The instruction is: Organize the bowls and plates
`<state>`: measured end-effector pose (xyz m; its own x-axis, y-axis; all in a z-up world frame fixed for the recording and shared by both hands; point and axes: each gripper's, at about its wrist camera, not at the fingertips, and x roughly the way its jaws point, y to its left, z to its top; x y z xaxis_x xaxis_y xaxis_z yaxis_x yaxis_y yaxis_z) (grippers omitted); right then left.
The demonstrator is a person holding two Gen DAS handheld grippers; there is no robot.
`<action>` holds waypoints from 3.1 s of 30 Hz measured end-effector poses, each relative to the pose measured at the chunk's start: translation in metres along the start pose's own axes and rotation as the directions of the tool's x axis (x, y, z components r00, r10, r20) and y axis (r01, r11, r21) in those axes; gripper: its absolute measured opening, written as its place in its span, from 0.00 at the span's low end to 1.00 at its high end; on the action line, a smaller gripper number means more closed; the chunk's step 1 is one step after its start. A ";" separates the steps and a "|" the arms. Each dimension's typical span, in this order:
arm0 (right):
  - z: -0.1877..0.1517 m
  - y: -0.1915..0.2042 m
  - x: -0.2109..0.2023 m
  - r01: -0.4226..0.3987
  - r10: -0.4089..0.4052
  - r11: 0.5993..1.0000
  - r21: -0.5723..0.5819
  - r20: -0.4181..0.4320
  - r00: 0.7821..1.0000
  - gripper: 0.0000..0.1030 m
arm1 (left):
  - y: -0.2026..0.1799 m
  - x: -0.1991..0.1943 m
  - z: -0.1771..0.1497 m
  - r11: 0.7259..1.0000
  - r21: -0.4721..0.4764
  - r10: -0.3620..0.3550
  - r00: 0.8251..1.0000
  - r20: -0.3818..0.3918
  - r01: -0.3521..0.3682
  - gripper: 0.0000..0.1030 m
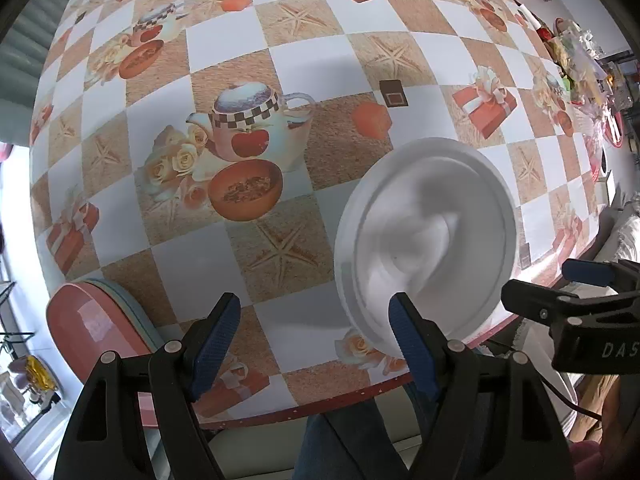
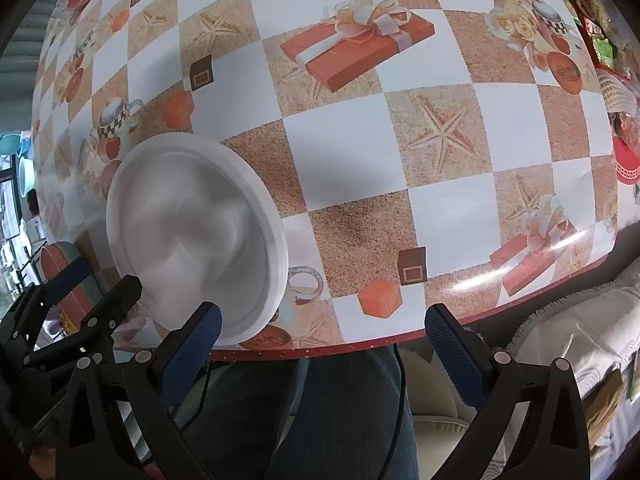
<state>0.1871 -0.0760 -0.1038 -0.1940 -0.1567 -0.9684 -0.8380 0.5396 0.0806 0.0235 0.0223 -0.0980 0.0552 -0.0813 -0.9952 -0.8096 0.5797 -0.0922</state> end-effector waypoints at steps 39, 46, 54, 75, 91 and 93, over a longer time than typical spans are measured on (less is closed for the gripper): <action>0.033 0.011 0.044 0.065 -0.065 0.998 0.015 0.011 0.998 0.99 | -0.011 0.053 0.030 0.998 -0.030 0.047 0.999 -0.024 -0.047 0.78; 0.043 0.019 0.052 0.029 -0.029 1.000 0.009 -0.007 1.000 1.00 | -0.016 0.059 0.034 0.998 -0.020 0.057 0.998 0.004 -0.056 0.91; 0.060 0.009 0.060 0.024 -0.024 1.000 0.007 -0.046 0.999 1.00 | 0.003 0.069 0.037 0.997 -0.069 0.018 1.000 -0.020 -0.019 1.00; 0.041 0.022 0.044 -0.032 0.032 0.999 -0.001 -0.015 0.999 0.59 | -0.024 0.055 0.029 0.999 0.051 0.013 1.000 -0.007 -0.012 0.51; 0.037 0.084 0.049 -0.050 0.047 0.995 -0.088 -0.037 0.998 0.27 | 0.009 0.054 0.000 0.999 -0.020 -0.033 0.999 -0.010 0.033 0.38; 0.038 0.100 0.050 -0.040 0.036 0.992 -0.122 -0.038 0.999 0.27 | 0.024 0.054 -0.007 0.998 -0.049 -0.029 1.000 -0.004 0.028 0.39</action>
<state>0.1129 0.0012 -0.1533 -0.2432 -0.1681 -0.9553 -0.8857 0.4401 0.1480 0.0031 0.0256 -0.1534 0.0759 -0.1012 -0.9920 -0.8352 0.5370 -0.1187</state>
